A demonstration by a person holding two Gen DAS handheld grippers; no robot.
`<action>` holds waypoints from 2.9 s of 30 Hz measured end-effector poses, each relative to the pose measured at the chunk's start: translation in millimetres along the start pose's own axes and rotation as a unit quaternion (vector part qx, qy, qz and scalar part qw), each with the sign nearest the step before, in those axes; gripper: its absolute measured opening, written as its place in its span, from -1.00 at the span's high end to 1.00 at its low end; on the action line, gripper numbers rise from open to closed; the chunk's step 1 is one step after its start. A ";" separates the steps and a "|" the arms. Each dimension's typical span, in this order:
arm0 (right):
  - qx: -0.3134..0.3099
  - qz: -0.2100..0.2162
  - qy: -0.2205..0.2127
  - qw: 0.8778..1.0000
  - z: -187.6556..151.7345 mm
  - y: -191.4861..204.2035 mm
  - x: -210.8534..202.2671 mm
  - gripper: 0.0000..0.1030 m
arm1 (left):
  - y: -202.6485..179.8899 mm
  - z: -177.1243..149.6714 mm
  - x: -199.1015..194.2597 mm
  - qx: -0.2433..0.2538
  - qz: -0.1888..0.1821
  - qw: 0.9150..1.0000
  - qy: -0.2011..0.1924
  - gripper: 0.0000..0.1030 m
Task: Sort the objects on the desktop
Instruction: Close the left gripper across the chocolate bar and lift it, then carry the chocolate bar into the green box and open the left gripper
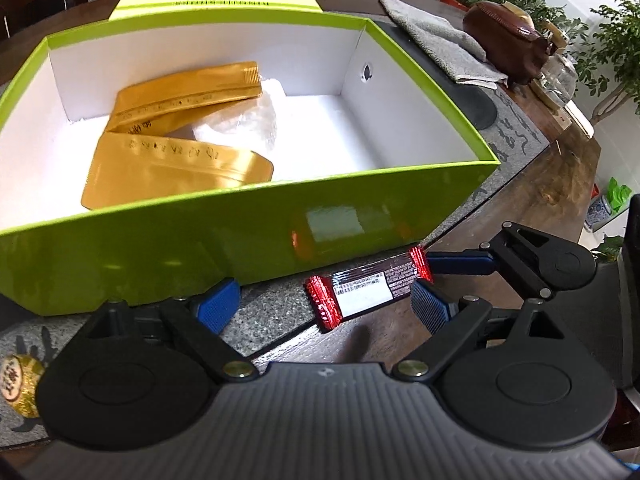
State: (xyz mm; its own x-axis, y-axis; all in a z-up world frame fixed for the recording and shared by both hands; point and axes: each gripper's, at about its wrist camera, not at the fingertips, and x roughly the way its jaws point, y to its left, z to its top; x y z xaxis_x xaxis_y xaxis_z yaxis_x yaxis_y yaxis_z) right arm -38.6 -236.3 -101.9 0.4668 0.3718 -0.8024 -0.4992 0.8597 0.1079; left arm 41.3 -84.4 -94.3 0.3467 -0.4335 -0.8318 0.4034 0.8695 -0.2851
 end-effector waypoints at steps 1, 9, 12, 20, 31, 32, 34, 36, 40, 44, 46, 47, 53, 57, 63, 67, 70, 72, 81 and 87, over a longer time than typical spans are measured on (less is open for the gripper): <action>0.000 0.000 0.000 1.000 0.0 0.1 0.1 -0.97 | 0.0 0.0 1.3 0.000 -0.001 1.000 0.001 -0.79; 0.000 0.008 -0.001 1.000 3.0 4.2 3.0 -1.00 | 1.3 -0.2 9.2 -0.005 -0.013 1.000 0.010 -0.79; 0.000 0.009 -0.002 1.000 4.5 5.5 3.8 -1.00 | 1.4 -0.4 9.6 -0.001 -0.016 1.000 0.010 -0.79; 0.004 0.007 0.000 1.000 7.4 5.5 6.0 -1.00 | 1.1 -0.3 9.6 -0.001 -0.024 1.000 0.013 -0.79; -0.002 0.015 -0.002 1.000 6.1 15.0 8.4 -1.00 | -6.0 -3.8 11.7 0.002 -0.056 0.998 0.016 -0.77; -0.002 0.015 -0.002 1.000 6.3 15.0 8.8 -1.00 | -5.9 -4.3 11.8 0.002 -0.057 0.998 0.016 -0.76; 0.000 0.016 -0.002 1.000 6.2 14.7 9.5 -1.00 | -6.0 -5.1 11.5 0.003 -0.060 0.998 0.014 -0.76; 0.001 0.020 -0.003 1.000 5.9 14.8 9.6 -1.00 | -6.1 -5.1 12.0 0.003 -0.063 0.998 0.014 -0.76; -0.002 0.028 -0.007 1.000 5.8 18.5 10.4 -1.00 | -6.1 -4.7 12.7 0.003 -0.074 0.997 0.017 -0.75; 0.003 0.036 -0.011 0.999 7.4 19.5 11.6 -1.00 | -4.5 -5.7 12.4 -0.003 -0.080 0.997 0.015 -0.74; 0.004 0.038 -0.013 0.999 7.7 19.7 12.0 -1.00 | -4.8 -6.5 11.1 -0.003 -0.083 0.996 0.013 -0.74; 0.005 0.041 -0.014 0.999 7.7 19.6 11.9 -1.00 | -4.9 -6.6 10.9 -0.001 -0.081 0.997 0.013 -0.74; 0.023 0.055 -0.021 0.998 9.3 16.8 12.5 -1.00 | -4.4 -8.7 10.5 -0.004 -0.077 0.997 0.014 -0.74; 0.026 0.055 -0.027 0.998 11.7 18.4 13.3 -1.00 | -2.5 -9.4 7.4 -0.008 -0.078 0.997 0.011 -0.73; 0.020 0.050 -0.035 0.998 19.8 25.4 9.8 -1.00 | -1.6 -8.3 -5.1 -0.009 -0.077 0.997 -0.002 -0.68; 0.016 0.051 -0.049 0.997 21.9 29.2 -2.2 -1.00 | -0.4 -7.0 -20.3 -0.015 -0.080 0.997 -0.016 -0.63; 0.010 0.050 -0.060 0.997 25.6 33.7 -12.3 -1.00 | -2.7 -5.4 -33.9 -0.012 -0.080 0.996 -0.028 -0.62; 0.004 0.049 -0.066 0.997 29.0 37.3 -19.5 -1.00 | -5.4 -3.4 -43.8 -0.004 -0.077 0.996 -0.037 -0.62; -0.041 0.042 -0.110 0.992 52.1 46.8 -62.0 -1.00 | -13.3 13.4 -89.4 0.015 -0.076 0.992 -0.094 -0.62; -0.078 0.025 -0.140 0.987 80.0 45.3 -70.2 -1.00 | -0.9 40.6 -91.7 0.002 -0.068 0.991 -0.115 -0.62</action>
State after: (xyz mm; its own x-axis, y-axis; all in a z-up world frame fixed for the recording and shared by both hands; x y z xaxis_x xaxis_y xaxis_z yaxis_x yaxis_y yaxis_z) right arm -35.7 -195.5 6.3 0.6110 0.5137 -0.6023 -0.6229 0.7816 0.0348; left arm 43.5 -55.0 1.6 0.4721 -0.5897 -0.6553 0.4626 0.7985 -0.3853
